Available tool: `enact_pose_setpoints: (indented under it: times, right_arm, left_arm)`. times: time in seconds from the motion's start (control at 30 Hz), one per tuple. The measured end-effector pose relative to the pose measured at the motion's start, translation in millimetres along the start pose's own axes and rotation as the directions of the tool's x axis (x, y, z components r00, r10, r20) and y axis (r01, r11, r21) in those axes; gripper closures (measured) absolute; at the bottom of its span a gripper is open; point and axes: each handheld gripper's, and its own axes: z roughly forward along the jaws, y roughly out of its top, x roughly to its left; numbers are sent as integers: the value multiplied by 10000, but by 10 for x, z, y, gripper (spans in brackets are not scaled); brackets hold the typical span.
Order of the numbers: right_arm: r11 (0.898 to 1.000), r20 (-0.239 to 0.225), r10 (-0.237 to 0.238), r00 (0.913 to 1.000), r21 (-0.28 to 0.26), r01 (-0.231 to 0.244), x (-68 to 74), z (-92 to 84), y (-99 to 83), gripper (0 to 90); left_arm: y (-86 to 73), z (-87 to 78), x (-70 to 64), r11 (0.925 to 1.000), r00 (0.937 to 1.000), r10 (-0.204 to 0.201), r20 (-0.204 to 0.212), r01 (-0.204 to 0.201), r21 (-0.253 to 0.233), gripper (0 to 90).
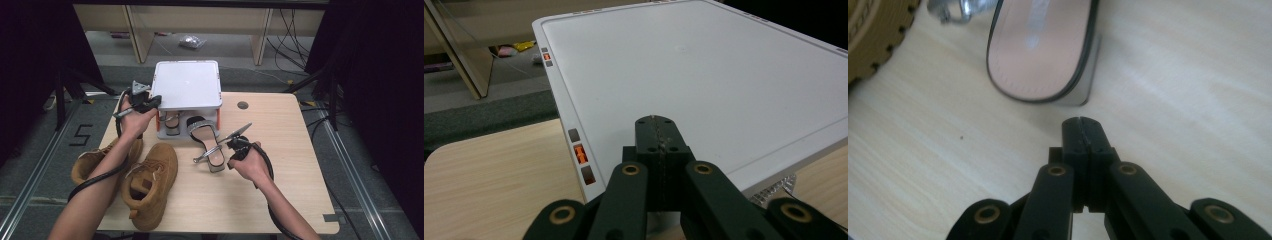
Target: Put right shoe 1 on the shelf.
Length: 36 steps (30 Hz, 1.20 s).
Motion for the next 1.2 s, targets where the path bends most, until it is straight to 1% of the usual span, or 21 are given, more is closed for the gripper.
enact_pose_setpoints:
  times: [0.07, 0.1, 0.13, 0.2, 0.23, 0.3, 0.33, 0.4, 0.47, 0.67, 0.7, 0.73, 0.77, 0.8, 0.87, 0.9, 0.93, 0.97, 1.0, 1.17, 1.2]
  right_arm:
    - [9998, -85, -163, 9998, 89, 163, 14, 59, -29, 900]
    - [9999, 7, -93, 10000, 87, 93, 33, 79, -39, 900]
    - [9998, -137, -162, 9998, 100, 164, 50, 95, -42, 900]
    - [9996, -66, -232, 9997, 175, 233, 84, 119, -46, 900]
    - [9995, -101, -309, 9995, 78, 310, 98, 133, -40, 900]
    - [10000, -45, -71, 10000, 44, 72, 124, 147, -29, 900]
    - [9998, -210, -210, 9996, -62, 209, 127, 162, -22, 900]
    - [9999, -151, -29, 9999, -114, 27, 159, 186, -14, 900]
    - [9995, -260, -224, 9994, -248, 217, 156, 211, 2, 900]
    - [9997, -241, -171, 9996, -174, 167, 184, 255, 9, 900]
    - [9992, -238, -320, 9992, -253, 314, 174, 263, 10, 900]
    - [9999, -182, -42, 9998, -153, 39, 194, 258, 7, 900]
    - [9996, -188, -263, 9995, -130, 261, 176, 264, 16, 900]
    - [9998, -212, -202, 9996, -97, 200, 182, 266, 20, 900]
    - [9988, -215, -443, 9988, -228, 438, 184, 283, 30, 900]
    - [9992, -261, -402, 9989, -68, 400, 198, 270, 38, 900]
    - [9998, -112, -203, 9997, 21, 203, 217, 270, 45, 900]
    - [9991, -186, -402, 9990, -122, 400, 216, 286, 52, 900]
    - [9996, -229, -291, 9993, -50, 290, 231, 282, 61, 900]
    - [9989, -349, -431, 9985, -201, 425, 264, 313, 106, 900]
    - [9996, -335, -203, 9992, -198, 197, 289, 324, 111, 900]
  left_arm:
    - [-1, 0, -2, 10000, 10000, -11, -5, 11, -5, 898]
    - [-1, -1, 0, 10000, 10000, -8, -4, 8, -7, 898]
    - [-2, -1, 0, 10000, 10000, -6, 0, 6, -11, 898]
    - [-2, 0, 0, 10000, 10000, 3, 2, -3, -12, 898]
    - [-2, 0, 0, 10000, 10000, 17, -1, -17, -13, 898]
    - [-2, 0, -2, 10000, 10000, 31, -7, -31, -13, 898]
    - [-1, 0, -1, 10000, 10000, 5, 6, -5, -8, 898]
    - [0, 0, 3, 10000, 10000, 10, 22, -10, -1, 899]
    - [0, -1, 6, 10000, 10000, -3, 44, 3, 13, 899]
    - [2, 2, 0, 10000, 10000, 25, 26, -25, 4, 898]
    - [2, 1, 0, 10000, 10000, 34, 22, -34, 3, 898]
    - [2, 1, 0, 10000, 10000, 31, 24, -31, 6, 898]
    - [3, 2, 0, 10000, 10000, 42, 23, -42, 9, 898]
    - [4, 2, -1, 10000, 10000, 44, 18, -44, 13, 898]
    - [3, 3, -3, 10000, 10000, 63, 13, -63, 7, 898]
    - [3, 3, -4, 10000, 10000, 61, 8, -61, -2, 898]
    - [2, 3, -3, 10000, 10000, 59, 11, -59, 1, 898]
    - [3, 2, -2, 10000, 10000, 44, 15, -44, 6, 898]
    - [4, 1, 0, 10000, 10000, 41, 27, -41, 23, 898]
    - [4, 4, 7, 10000, 10000, 25, 79, -25, -6, 898]
    - [6, 0, 6, 10000, 10000, 41, 55, -42, 48, 899]
